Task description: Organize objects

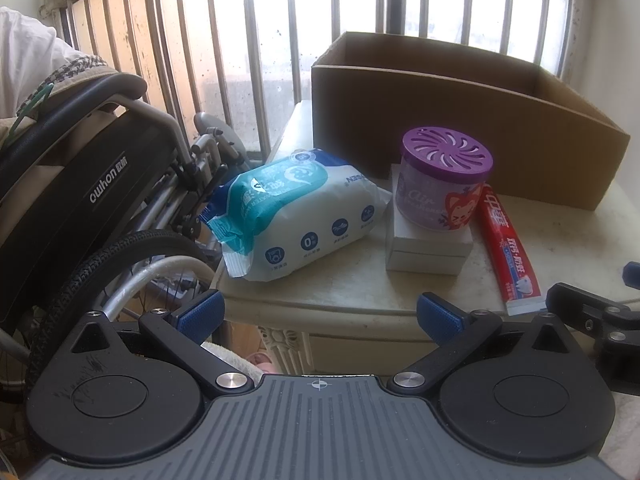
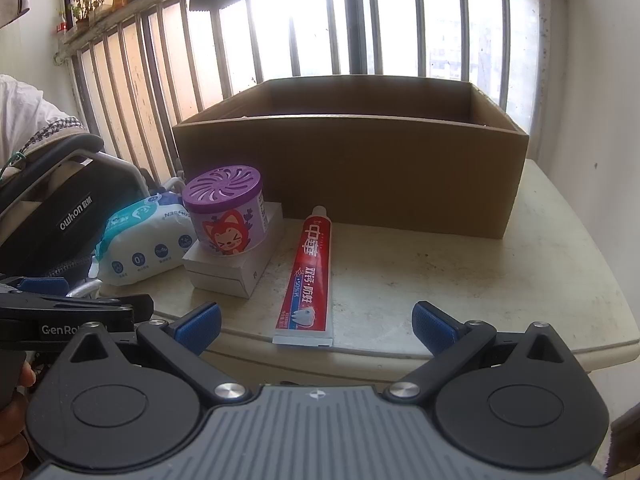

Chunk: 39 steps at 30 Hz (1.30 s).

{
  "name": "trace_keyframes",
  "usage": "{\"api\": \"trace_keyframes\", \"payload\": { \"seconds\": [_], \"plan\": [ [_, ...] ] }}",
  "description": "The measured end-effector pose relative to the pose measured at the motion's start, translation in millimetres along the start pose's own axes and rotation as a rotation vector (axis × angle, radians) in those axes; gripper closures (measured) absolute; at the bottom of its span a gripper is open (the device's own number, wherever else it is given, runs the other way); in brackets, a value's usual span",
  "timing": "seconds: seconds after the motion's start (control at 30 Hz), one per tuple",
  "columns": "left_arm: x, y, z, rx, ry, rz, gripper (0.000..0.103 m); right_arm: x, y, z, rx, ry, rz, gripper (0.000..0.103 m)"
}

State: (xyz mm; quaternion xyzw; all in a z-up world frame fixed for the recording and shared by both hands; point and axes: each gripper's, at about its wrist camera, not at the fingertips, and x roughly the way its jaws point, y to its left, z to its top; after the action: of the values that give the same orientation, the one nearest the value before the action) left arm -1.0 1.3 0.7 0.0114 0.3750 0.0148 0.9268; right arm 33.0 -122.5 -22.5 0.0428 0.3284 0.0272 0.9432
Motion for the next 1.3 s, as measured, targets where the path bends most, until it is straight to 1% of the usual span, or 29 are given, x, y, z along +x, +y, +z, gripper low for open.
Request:
{"api": "trace_keyframes", "payload": {
  "seconds": [0.67,0.8,0.87,1.0,1.1,1.23,1.3],
  "plan": [
    [7,-10,2,0.030,0.028,0.018,0.000,8,-6,-1,-0.018,0.000,0.002,0.000],
    [9,-11,2,0.039,0.022,-0.002,0.000,12,-7,-3,-0.035,0.002,0.000,0.000],
    [8,-11,3,0.041,0.006,-0.028,0.000,13,-8,-2,-0.038,-0.001,-0.001,0.000],
    [4,-9,6,0.048,-0.042,-0.076,0.000,11,-14,1,-0.042,-0.043,0.018,0.000],
    [2,-7,12,0.053,-0.083,-0.106,0.000,9,-20,8,-0.047,-0.087,0.058,0.000],
    [-3,-4,18,0.053,-0.171,-0.190,0.000,6,-31,25,-0.039,-0.154,0.106,0.000],
    [-3,-7,20,0.072,-0.207,-0.214,0.000,5,-38,35,-0.013,-0.189,0.140,0.000]
  ]
}}
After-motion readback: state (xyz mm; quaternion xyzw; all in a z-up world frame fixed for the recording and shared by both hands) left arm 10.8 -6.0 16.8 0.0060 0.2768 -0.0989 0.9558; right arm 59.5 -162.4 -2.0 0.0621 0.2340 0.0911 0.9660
